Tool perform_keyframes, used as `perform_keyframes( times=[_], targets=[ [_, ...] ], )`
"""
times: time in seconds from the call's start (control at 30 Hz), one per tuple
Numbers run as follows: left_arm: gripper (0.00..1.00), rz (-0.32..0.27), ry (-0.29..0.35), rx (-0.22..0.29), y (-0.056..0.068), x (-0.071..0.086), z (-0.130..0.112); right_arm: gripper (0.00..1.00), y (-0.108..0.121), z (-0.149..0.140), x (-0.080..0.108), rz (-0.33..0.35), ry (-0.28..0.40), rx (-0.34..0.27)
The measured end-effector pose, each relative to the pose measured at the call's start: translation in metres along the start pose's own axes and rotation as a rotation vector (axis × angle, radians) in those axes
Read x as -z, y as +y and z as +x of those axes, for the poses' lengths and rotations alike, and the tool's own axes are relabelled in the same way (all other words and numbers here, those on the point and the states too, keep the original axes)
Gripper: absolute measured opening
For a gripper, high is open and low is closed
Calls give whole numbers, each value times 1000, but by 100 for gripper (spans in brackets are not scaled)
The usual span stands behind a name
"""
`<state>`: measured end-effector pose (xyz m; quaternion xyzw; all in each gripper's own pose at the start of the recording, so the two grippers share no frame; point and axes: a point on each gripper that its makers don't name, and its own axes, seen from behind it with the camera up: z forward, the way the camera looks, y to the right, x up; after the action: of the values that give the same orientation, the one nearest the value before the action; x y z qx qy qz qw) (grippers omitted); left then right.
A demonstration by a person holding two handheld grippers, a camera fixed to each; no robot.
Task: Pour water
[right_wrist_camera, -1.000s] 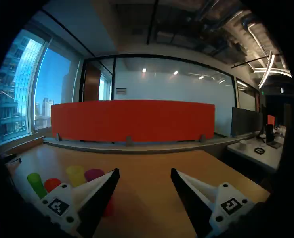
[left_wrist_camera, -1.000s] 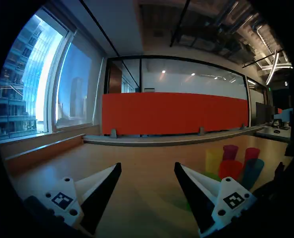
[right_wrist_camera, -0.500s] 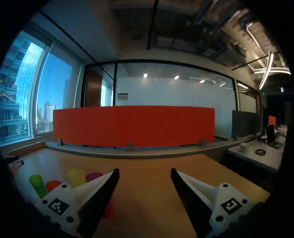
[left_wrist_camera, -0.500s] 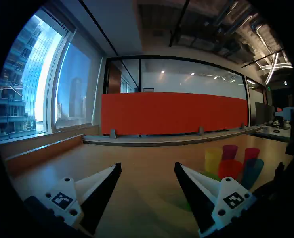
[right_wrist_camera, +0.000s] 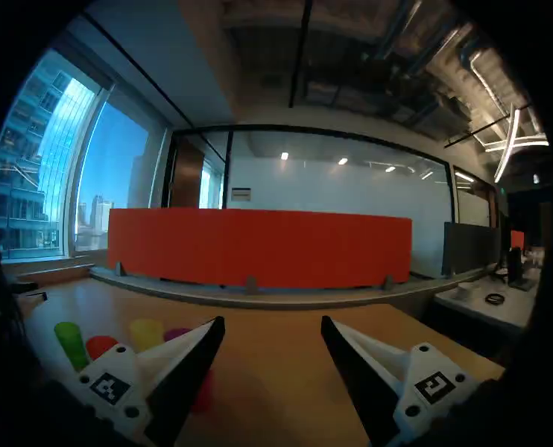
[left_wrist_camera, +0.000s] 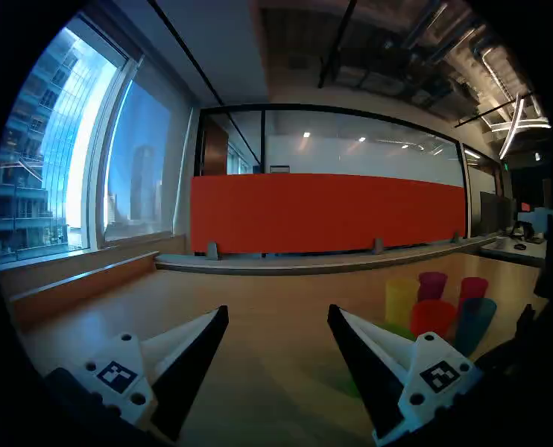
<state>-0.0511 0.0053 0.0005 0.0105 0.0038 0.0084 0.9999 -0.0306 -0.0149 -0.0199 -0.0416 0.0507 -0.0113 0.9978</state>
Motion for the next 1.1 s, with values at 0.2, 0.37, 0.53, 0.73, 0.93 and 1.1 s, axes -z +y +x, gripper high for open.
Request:
perform_keyframes(
  times=[0.2, 0.37, 0.53, 0.73, 0.93, 1.1],
  targets=[
    [100, 0, 0, 0, 0, 0, 0, 100, -6, -3, -1, 20, 30, -12],
    [100, 0, 0, 0, 0, 0, 0, 100, -2, -11, -1, 20, 42, -44],
    [100, 0, 0, -1, 0, 1, 0, 100, 5, -24, -3, 12, 33, -77],
    [100, 0, 0, -1, 0, 0, 0, 99, 15, -44, -8, -8, 6, -95],
    [100, 0, 0, 0, 0, 0, -1, 99, 18, -52, -12, -10, 3, -68],
    [100, 0, 0, 0, 0, -1, -1, 99, 17, -57, -14, -3, 7, -51]
  ],
)
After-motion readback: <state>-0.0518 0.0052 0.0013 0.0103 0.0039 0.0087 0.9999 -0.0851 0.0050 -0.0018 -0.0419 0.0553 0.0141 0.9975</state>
